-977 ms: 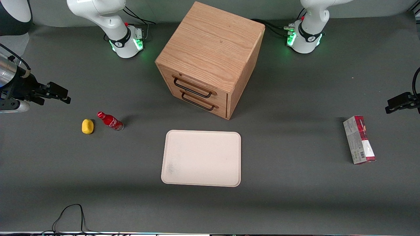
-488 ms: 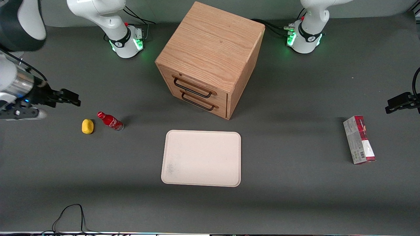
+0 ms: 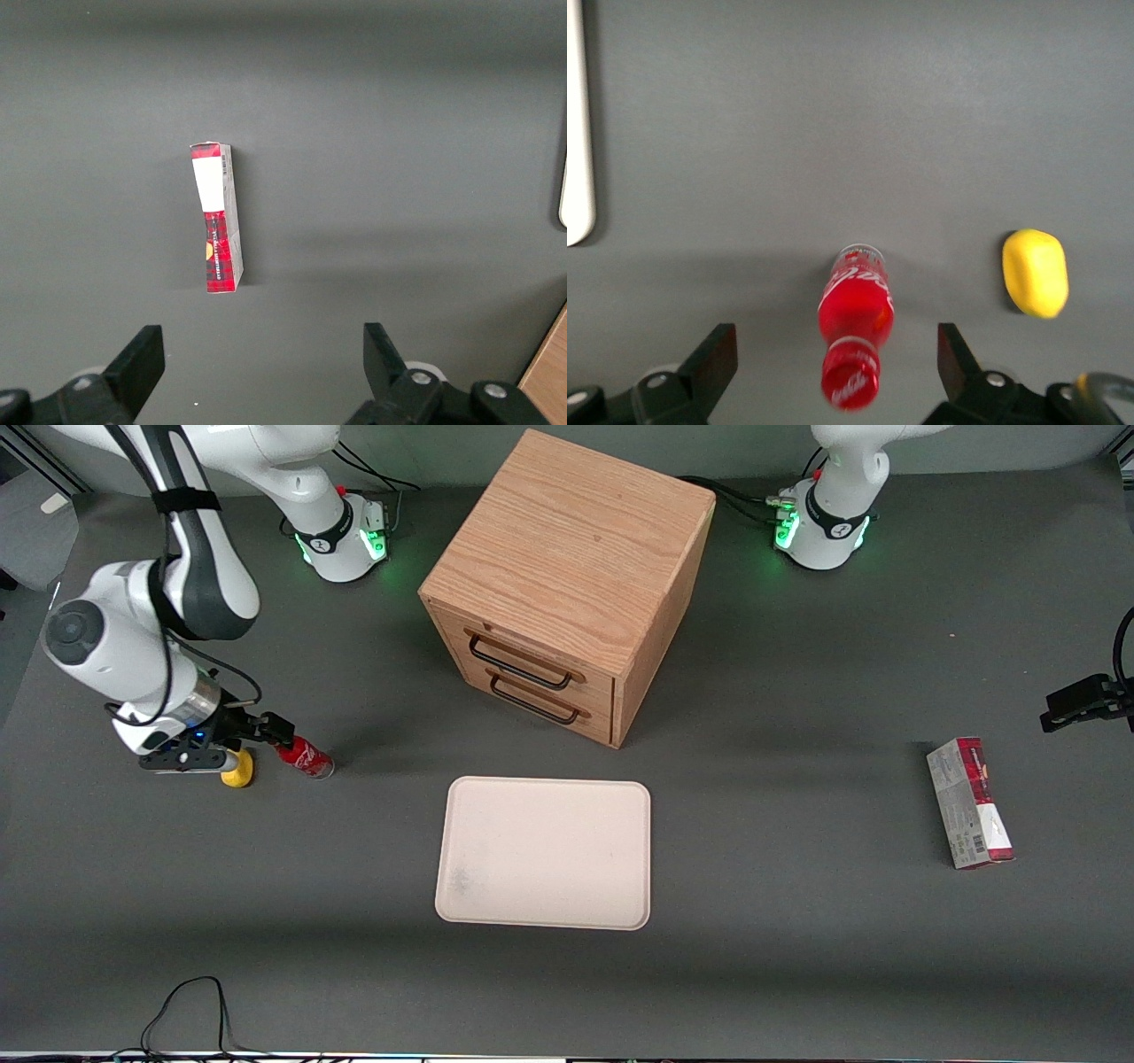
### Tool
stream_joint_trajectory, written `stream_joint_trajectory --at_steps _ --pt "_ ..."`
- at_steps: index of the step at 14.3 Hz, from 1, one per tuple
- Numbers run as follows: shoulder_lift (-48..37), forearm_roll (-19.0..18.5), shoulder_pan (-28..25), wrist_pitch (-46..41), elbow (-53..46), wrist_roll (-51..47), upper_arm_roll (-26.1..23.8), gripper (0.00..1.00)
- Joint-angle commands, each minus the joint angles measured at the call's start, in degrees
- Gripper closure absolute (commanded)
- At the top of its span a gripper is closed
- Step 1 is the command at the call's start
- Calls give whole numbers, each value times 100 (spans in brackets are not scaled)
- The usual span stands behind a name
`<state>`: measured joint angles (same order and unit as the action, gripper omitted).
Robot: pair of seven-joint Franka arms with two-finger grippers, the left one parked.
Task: Place coke bottle on tray
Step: 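Close the right gripper around the bottle's body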
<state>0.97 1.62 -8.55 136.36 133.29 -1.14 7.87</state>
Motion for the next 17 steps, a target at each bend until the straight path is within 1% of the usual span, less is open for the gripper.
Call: stream_joint_trajectory --at_steps 1,5,6,7,9,11,15,16,17 --pt "-79 93 55 417 425 184 -40 0" --pt "-35 84 63 418 469 368 -22 1" --pt "-26 84 64 418 461 386 -22 3" --pt "-9 84 64 418 452 386 -22 19" --pt "0 84 72 435 443 377 -13 64" --pt "0 93 72 418 426 369 -13 100" --pt "-9 84 99 383 373 351 -13 100" --pt "-9 75 90 313 216 290 -31 100" --pt "-26 75 90 68 23 272 -40 100"
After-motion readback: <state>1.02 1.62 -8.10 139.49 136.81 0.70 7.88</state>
